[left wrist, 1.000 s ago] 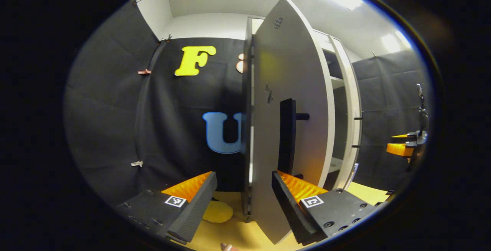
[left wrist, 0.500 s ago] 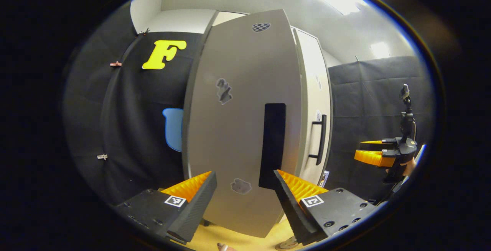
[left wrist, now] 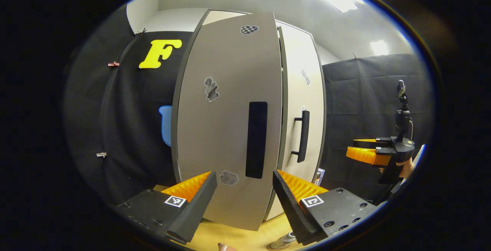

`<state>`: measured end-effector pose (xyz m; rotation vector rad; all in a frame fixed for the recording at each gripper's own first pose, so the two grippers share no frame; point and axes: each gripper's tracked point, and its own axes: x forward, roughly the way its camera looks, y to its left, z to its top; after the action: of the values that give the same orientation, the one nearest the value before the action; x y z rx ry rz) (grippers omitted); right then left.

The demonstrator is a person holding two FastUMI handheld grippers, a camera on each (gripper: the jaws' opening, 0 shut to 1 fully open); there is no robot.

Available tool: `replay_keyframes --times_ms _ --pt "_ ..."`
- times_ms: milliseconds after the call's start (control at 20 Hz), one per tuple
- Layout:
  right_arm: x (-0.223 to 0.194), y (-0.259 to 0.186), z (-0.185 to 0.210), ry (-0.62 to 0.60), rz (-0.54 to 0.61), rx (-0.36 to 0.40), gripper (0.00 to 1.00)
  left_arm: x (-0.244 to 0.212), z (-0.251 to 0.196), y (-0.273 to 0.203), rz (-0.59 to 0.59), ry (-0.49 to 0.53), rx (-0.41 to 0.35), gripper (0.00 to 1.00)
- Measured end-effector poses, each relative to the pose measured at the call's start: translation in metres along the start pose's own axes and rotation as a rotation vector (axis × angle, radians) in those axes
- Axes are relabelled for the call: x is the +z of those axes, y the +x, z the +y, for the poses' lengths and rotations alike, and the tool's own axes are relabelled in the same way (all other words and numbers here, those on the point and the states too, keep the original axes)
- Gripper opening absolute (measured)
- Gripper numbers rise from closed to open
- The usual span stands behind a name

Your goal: Grasp the bottle in the cabinet with the left hand and place it on the coaster, then close the right door with the right hand and the left door with the left hand.

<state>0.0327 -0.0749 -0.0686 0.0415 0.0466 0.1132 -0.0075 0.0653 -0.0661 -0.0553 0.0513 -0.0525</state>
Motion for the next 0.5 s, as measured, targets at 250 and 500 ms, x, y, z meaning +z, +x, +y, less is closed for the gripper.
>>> replay_keyframes --times_ms 250,500 --pt "0.011 -0.001 0.009 0.02 -0.025 -0.003 0.98 0.01 -0.011 0.002 -0.046 -0.075 -0.024 0.93" --pt "0.014 -0.002 0.017 0.041 -0.035 0.008 0.98 0.015 -0.014 0.001 -0.063 -0.065 -0.028 0.94"
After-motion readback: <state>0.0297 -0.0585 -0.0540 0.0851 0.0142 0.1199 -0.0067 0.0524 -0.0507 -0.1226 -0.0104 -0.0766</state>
